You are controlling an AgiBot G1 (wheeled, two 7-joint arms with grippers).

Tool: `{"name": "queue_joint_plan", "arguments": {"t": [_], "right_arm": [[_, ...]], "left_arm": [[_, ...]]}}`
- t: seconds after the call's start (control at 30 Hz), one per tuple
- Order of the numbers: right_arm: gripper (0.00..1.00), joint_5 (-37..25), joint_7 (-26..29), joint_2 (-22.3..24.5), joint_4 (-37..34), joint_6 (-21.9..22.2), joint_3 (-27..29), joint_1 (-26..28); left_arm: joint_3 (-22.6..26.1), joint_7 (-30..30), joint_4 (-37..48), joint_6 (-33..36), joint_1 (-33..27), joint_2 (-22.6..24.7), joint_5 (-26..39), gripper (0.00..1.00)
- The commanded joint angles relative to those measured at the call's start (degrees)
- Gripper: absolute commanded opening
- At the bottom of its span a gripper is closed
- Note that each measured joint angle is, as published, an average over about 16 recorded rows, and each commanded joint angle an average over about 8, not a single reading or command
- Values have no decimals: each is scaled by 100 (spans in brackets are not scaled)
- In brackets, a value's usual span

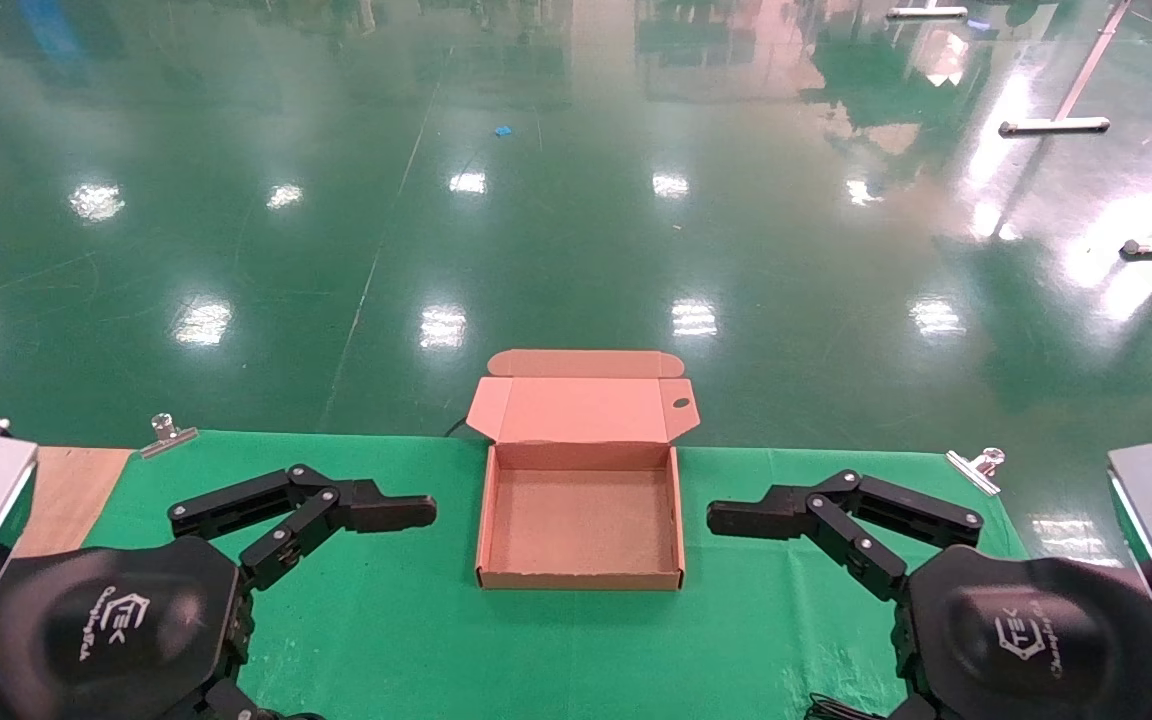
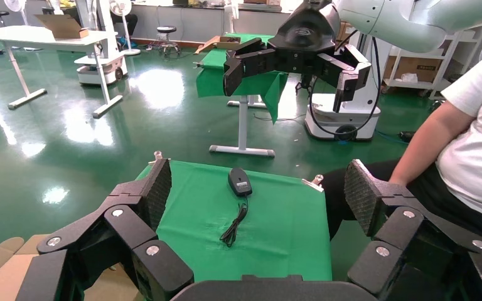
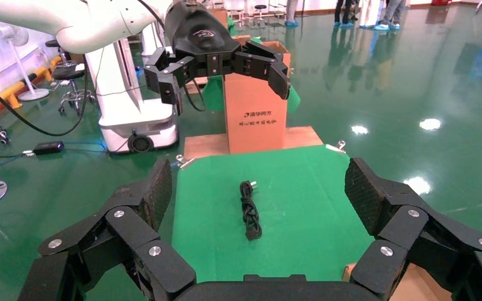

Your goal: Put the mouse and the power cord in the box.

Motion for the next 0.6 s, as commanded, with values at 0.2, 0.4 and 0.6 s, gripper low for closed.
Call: {"name": "queue_joint_plan", "arguments": {"t": [0.2,0.4,0.6], "right_arm": [[100,0,0,0,0,0,0,0],[100,0,0,0,0,0,0,0],[100,0,0,0,0,0,0,0]], "left_arm": [[0,0,0,0,0,0,0,100],[0,0,0,0,0,0,0,100],[0,0,0,0,0,0,0,100]]}}
